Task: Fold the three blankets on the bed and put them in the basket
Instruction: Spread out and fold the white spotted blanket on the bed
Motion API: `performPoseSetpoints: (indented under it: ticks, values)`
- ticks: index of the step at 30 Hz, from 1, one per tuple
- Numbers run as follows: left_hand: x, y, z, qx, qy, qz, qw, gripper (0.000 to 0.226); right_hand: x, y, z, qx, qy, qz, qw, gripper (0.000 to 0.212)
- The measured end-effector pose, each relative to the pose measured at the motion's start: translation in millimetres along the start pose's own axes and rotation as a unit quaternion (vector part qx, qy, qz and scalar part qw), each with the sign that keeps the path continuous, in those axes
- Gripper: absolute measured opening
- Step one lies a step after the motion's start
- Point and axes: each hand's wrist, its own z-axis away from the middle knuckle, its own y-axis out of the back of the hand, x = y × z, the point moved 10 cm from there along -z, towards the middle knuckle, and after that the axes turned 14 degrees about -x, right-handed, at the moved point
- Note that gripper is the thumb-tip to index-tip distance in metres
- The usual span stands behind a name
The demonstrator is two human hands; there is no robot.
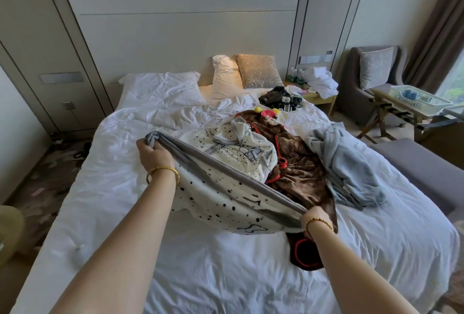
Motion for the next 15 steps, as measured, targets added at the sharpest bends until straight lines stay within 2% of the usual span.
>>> performPoseSetpoints:
  ticks: [2,4,5,7,10,12,15]
  values:
    - [-2.2,-4.8,5.1,-0.003,0.001,-0.004,1.000,0.023,18.8,-27.4,0.7,-0.113,-0.019,-0.082,0.990,0.032]
    - [-4.1,-9.2,9.0,-0.001,0.004,0.001,1.000,0.022,38.6,-39.4,5.2,-0.123,-0.068,-0.276,0.951,0.025]
    - [-4.5,-11.2,10.3,-0.001,0.006,0.003,1.000,0.022,46.3,-45.4,8.3,-0.115,-0.096,-0.383,0.912,0.030]
    - [-4.7,-15.8,12.2,-0.009,0.007,-0.001,1.000,0.022,62.2,-60.5,13.6,-0.114,-0.148,-0.528,0.828,0.045]
    - [0.7,-20.7,12.8,-0.022,-0.003,-0.006,1.000,0.023,61.8,-81.7,24.0,-0.163,-0.175,-0.644,0.727,0.049]
    - [6.6,-19.4,10.6,-0.020,-0.014,-0.004,1.000,0.023,60.0,-86.1,23.9,-0.174,-0.166,-0.670,0.702,0.046]
    - [10.3,-13.5,6.2,-0.009,-0.019,-0.003,1.000,0.024,59.2,-70.7,18.3,-0.119,-0.129,-0.693,0.699,0.046]
